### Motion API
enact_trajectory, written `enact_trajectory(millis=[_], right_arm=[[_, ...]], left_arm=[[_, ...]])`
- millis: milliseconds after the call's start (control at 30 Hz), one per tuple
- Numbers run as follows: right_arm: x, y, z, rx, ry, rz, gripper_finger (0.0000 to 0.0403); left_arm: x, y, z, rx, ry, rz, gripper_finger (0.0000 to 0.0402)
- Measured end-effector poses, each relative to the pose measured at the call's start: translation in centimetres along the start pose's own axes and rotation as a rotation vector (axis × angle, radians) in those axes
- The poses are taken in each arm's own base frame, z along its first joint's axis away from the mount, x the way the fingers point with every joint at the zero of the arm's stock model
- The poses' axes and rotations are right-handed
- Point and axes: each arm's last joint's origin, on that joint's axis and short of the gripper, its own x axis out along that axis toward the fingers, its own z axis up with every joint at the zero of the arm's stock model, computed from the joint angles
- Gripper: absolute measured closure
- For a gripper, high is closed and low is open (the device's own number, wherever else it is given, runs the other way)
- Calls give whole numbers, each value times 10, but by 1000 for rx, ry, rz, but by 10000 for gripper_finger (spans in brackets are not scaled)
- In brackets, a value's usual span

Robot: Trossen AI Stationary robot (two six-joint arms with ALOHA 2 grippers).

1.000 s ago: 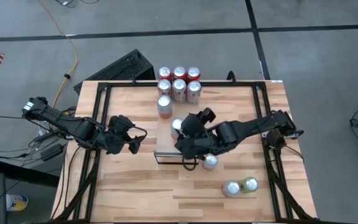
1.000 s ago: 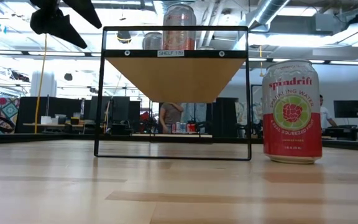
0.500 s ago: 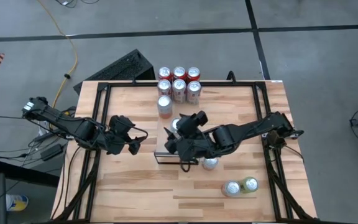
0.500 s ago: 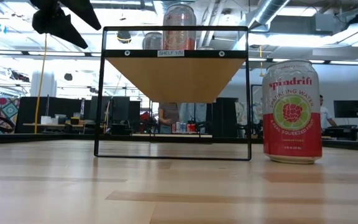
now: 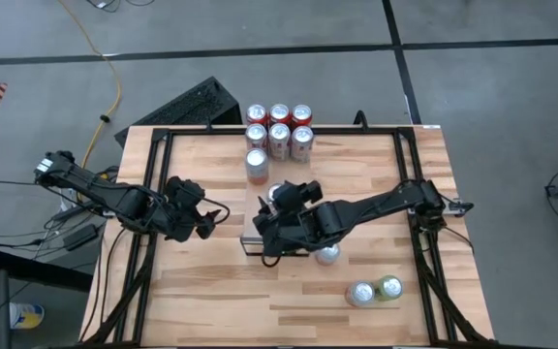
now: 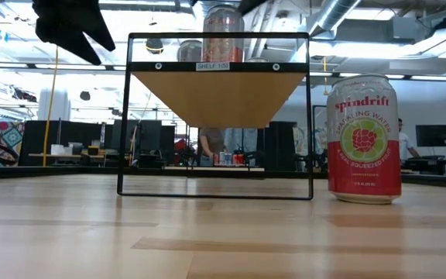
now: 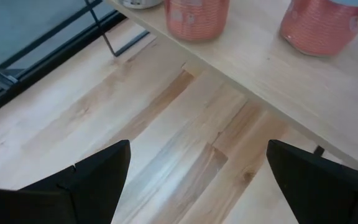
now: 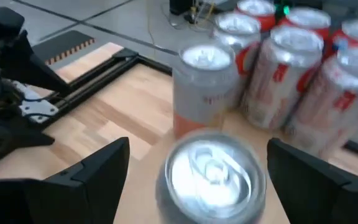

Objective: Place canned beverage on shelf
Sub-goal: Put the left orange-white soda can on the shelf aligned with the other orange-white soda can

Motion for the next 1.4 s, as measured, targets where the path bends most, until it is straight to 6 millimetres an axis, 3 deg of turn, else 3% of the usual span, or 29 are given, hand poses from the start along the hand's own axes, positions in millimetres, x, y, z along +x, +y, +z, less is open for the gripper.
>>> enact_trajectory(millis=[600, 1167, 1267, 1400], right_arm=[[1, 4, -11, 3, 72, 23, 53], [1, 0, -9, -11, 135, 49, 204], [-2, 1, -9, -40, 134, 56, 192], [-4, 0, -7, -69, 144, 63, 137]], left_arm=[[0, 0, 0, -37, 2, 0, 38], [0, 0, 0, -17, 1, 1, 38], [0, 0, 0, -14, -1, 3, 38], [0, 0, 0, -14, -4, 6, 38]])
